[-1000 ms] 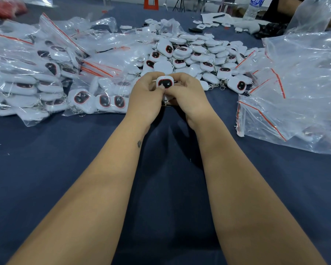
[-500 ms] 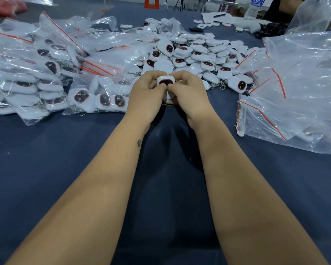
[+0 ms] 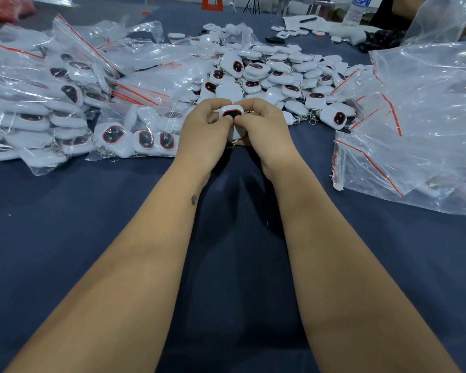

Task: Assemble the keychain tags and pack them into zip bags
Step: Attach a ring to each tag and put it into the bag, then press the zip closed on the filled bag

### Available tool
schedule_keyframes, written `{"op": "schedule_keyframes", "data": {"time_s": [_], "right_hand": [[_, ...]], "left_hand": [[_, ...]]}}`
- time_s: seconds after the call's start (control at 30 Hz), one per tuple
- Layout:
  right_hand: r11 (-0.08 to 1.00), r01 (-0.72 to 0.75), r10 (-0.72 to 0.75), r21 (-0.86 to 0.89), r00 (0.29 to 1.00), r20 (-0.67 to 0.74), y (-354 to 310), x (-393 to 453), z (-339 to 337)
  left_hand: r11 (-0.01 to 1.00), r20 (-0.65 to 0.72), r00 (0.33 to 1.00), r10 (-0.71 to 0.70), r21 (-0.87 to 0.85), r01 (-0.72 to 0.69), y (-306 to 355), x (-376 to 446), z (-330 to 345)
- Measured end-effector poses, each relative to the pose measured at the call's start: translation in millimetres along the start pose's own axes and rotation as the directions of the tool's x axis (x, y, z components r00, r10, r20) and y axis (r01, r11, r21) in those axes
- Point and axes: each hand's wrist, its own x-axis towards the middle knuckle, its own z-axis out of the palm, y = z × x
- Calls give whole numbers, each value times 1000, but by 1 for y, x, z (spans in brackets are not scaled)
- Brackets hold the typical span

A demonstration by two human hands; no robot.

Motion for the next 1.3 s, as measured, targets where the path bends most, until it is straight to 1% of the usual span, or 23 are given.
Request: {"op": "schedule_keyframes", "data": {"time_s": [0.17,0.3,0.4,0.47,0.57,0.6,0.63,0.7,0.73,0.77,0.8,0.83,0.9,0.97,1.03,1.07,1.13,1.2,1.3], "right_hand": [[998,-18,18,52,1000,14,-4,-2,-1],[996,-23,22,82,1000,14,-5,-3,-2],[999,-7,6,39,1000,21,-6,-5,-1],[1000,-21,22,21,1000,-20,-5,-3,-2],[992,-78,88,99,991,-100,-5,-1,-1],[982,-105,125,155,984,-124,-5,-1,-2],[968,-129,162,216,977,-141,-6,0,-3],[942,-152,210,298,963,-171,-6,1,-5],[937,-152,215,315,960,-177,-7,1,-7],[936,-148,213,320,961,-178,-7,2,-7],[937,-142,206,318,962,-179,-7,2,-7],[937,-132,198,323,964,-180,-7,2,-7],[930,-101,175,353,967,-183,-7,2,-6],[924,-72,139,375,978,-155,-6,3,-5],[931,-54,110,362,984,-138,-5,3,-4],[936,-44,95,349,987,-131,-5,3,-4],[942,-17,56,335,993,-107,-6,2,-2],[946,50,-25,319,996,-81,-7,0,-1],[968,168,-156,186,985,-76,-7,-3,0]], "left_hand": [[999,-46,998,41,-29,-43,4,-2,-1],[997,-37,999,38,-60,-40,6,-4,-3],[997,-67,998,22,-77,-27,6,-4,-2],[999,-62,998,21,-41,-23,6,-4,1],[999,-33,999,15,-39,-17,8,-7,4],[998,-41,999,35,-51,-37,9,-8,5],[995,-75,993,95,-21,-97,9,-10,4],[950,-165,942,292,167,-265,11,-15,0],[908,-205,903,378,270,-319,12,-17,-3],[868,-230,869,438,360,-342,13,-16,-6],[828,-238,848,473,449,-336,13,-14,-11],[781,-232,845,481,552,-293,12,-10,-15],[638,-206,884,419,760,-125,9,-2,-22],[512,-185,932,312,859,-1,7,1,-27],[441,-158,949,271,897,24,4,1,-28],[423,-153,950,272,906,25,4,1,-29],[420,-174,939,296,907,36,5,1,-29],[427,-214,925,314,902,64,7,2,-32],[457,-243,918,314,886,78,7,4,-37]]}}
